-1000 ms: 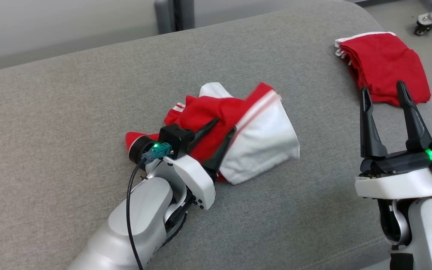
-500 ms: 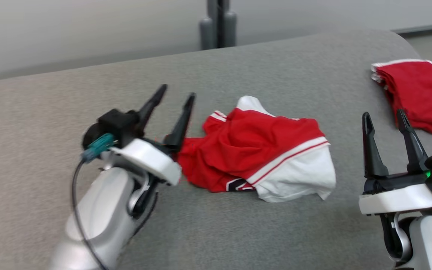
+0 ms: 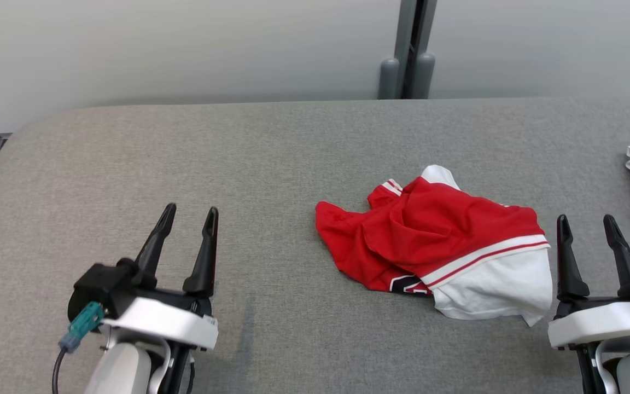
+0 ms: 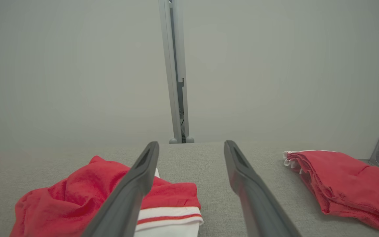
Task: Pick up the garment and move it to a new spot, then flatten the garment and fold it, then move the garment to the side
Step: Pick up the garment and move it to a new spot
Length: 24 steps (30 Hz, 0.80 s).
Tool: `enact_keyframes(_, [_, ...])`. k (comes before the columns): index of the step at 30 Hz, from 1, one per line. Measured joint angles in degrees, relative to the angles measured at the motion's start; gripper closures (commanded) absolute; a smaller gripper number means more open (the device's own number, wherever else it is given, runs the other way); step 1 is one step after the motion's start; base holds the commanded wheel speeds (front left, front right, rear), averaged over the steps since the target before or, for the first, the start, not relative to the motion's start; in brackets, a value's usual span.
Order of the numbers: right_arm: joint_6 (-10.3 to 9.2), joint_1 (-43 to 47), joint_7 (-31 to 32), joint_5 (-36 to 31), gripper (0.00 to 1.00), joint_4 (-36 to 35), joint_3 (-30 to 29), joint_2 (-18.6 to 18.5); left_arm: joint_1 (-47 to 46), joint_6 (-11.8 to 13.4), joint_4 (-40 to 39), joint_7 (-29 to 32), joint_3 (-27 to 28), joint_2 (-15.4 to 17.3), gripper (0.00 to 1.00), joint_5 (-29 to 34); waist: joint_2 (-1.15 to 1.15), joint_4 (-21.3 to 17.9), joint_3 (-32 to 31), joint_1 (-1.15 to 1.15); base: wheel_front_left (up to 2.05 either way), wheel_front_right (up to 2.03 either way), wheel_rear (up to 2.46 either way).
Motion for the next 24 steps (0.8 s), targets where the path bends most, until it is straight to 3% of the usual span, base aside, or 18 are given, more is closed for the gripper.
enact_keyframes(9, [0.00, 0.4, 0.0, 0.5, 0.00, 4.6, -0.7, 0.1, 4.7, -0.1, -1.6, 0.0, 0.3, -1.7, 0.00, 2.2, 0.00, 1.7, -1.3, 0.00, 0.00, 0.00, 0.00])
enact_keyframes(24, [0.00, 0.1, 0.0, 0.2, 0.00, 5.6, -0.5, 0.0, 4.8, -0.2, -1.5, 0.0, -1.2, -1.8, 0.00, 1.4, 0.00, 1.7, -0.5, 0.00, 0.00, 0.00, 0.00])
